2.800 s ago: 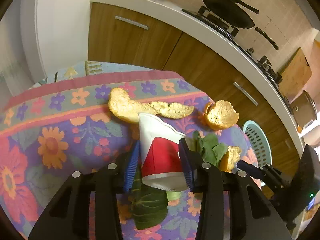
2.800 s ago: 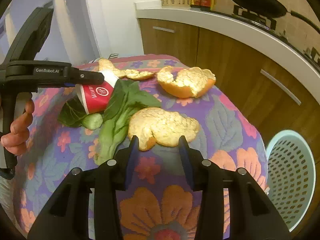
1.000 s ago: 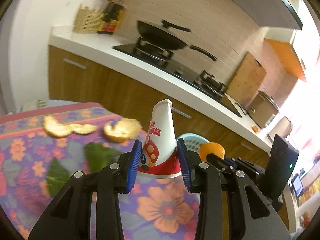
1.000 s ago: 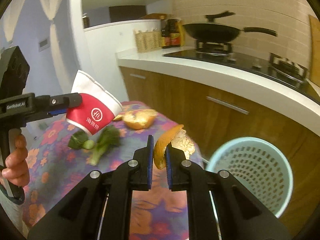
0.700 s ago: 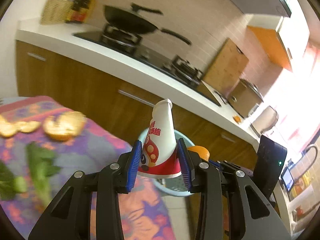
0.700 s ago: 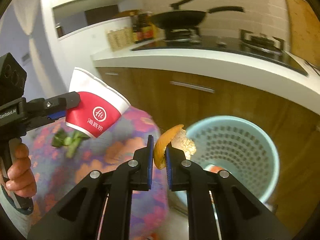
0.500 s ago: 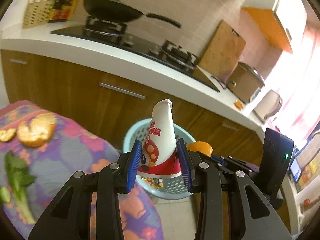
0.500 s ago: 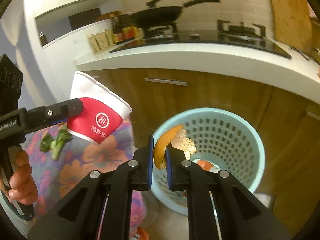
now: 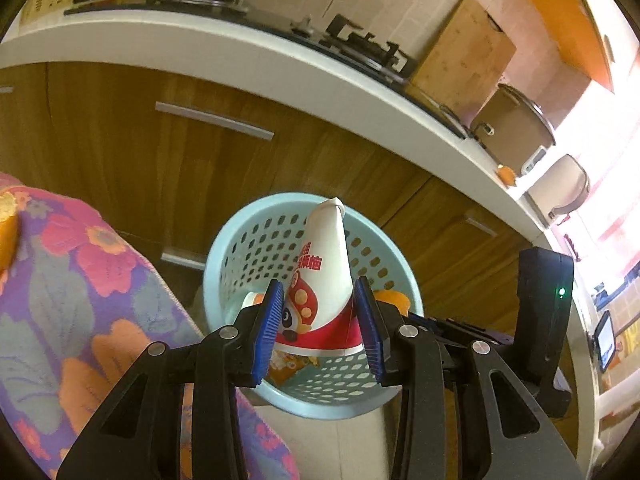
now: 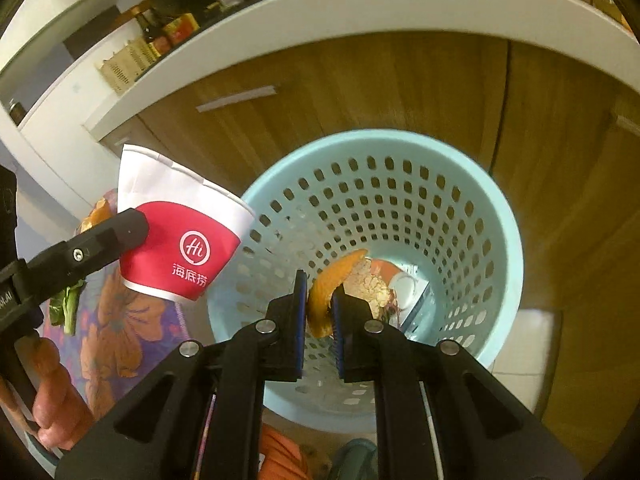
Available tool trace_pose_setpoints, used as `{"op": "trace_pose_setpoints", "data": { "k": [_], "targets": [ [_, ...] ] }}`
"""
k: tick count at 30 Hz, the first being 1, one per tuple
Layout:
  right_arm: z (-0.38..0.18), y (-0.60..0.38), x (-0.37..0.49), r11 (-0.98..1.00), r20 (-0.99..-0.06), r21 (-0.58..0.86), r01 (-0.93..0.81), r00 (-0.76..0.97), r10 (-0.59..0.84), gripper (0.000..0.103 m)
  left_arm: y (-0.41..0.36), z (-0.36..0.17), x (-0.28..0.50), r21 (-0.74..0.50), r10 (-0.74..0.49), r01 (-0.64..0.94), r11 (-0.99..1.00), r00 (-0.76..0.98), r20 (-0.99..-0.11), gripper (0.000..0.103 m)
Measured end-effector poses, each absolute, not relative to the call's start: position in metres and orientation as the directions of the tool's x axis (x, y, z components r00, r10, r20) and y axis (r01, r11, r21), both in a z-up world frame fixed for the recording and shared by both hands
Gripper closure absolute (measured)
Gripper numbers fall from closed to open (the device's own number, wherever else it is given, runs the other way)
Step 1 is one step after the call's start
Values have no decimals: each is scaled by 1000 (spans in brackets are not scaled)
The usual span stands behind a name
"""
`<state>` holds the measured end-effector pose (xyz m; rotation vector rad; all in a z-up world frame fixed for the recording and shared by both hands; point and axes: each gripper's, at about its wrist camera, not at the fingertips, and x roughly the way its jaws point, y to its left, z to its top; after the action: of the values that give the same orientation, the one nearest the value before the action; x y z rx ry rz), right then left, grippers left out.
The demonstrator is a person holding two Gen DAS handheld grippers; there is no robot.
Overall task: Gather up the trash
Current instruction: 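Open both grippers to drop the cup and peel into the wastebasket, then move both grippers back over the table toward the bok choy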
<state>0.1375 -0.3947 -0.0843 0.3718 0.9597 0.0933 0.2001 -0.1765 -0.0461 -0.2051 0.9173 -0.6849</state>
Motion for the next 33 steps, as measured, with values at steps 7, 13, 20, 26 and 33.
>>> {"op": "trace_pose_setpoints", "data": {
  "k": [7,13,20,26,33],
  "targets": [
    [-88,-405,140,917,-783,386,103,562,267,91,-191,-53,206,-436,-616,457,775,394,-682,67],
    [-79,-409,135,915,-770,391,100,580,265,91,-193,-56,203,-428,-612,464,776,387,-690,67],
    [-68,-405,129,915,-751,394,90,605,264,91,-186,-50,192,-412,-606,472,779,402,-686,64],
    [-51,-385,123,923,-722,383,38,636,274,91,-165,-38,178,-407,-608,474,781,431,-667,60],
    [-27,-348,117,931,-685,361,-48,664,300,91,-122,-11,151,-371,-587,467,803,513,-626,51]
  ]
}}
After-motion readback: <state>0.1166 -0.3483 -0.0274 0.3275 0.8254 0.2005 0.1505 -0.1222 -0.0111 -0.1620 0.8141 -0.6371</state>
